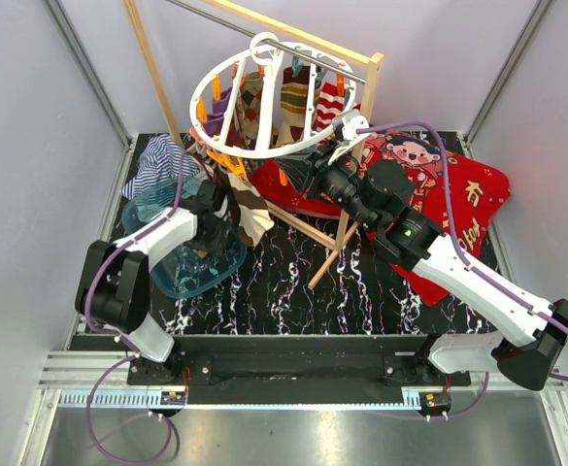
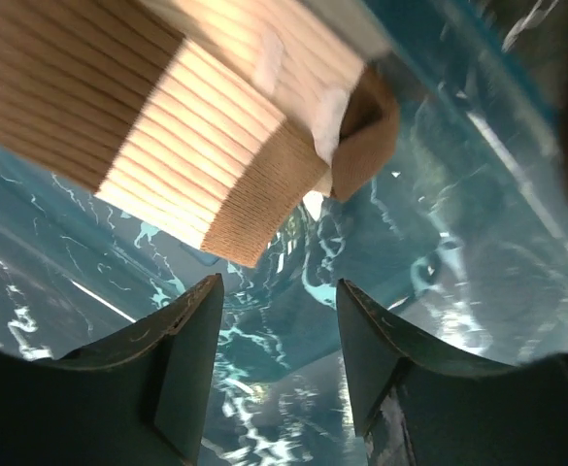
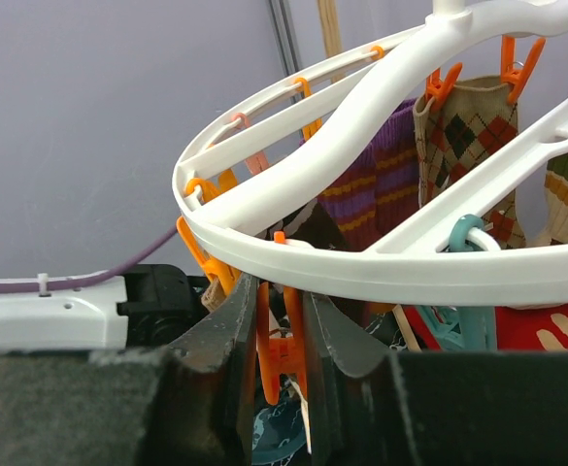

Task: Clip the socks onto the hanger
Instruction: Pick up the sock from the bin.

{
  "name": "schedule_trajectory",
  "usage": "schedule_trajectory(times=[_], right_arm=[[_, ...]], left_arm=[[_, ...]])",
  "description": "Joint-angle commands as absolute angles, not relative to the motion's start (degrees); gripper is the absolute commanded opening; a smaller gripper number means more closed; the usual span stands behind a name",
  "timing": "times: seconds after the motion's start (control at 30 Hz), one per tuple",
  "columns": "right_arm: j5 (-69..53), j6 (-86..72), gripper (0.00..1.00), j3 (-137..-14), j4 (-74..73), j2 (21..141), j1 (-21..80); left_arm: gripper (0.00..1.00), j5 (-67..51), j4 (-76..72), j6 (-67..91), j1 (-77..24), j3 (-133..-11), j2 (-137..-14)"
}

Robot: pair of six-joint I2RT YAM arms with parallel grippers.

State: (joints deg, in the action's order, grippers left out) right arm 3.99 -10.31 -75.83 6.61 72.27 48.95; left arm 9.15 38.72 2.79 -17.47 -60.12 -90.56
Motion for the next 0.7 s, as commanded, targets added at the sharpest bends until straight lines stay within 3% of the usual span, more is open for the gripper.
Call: schedule_trajectory(times=[0.0,0.27,0.67], right_arm=[[5.18,-9.75,0.02,-75.5,7.91,71.72,48.43],[4.83,-10.11,0.01,-75.15,8.26,71.89,48.17],[4.75,-10.2,0.01,-74.71,8.61,71.72,47.99]], left_arm=[[0.54,16.78,40.6,-3.86,-19.59,-63.37,-93.77],[0.52,23.19,38.59,-7.55,-21.62,-66.27,-98.44],[0.52,23.46,37.35,-10.28,-22.68,-65.57,-105.64]])
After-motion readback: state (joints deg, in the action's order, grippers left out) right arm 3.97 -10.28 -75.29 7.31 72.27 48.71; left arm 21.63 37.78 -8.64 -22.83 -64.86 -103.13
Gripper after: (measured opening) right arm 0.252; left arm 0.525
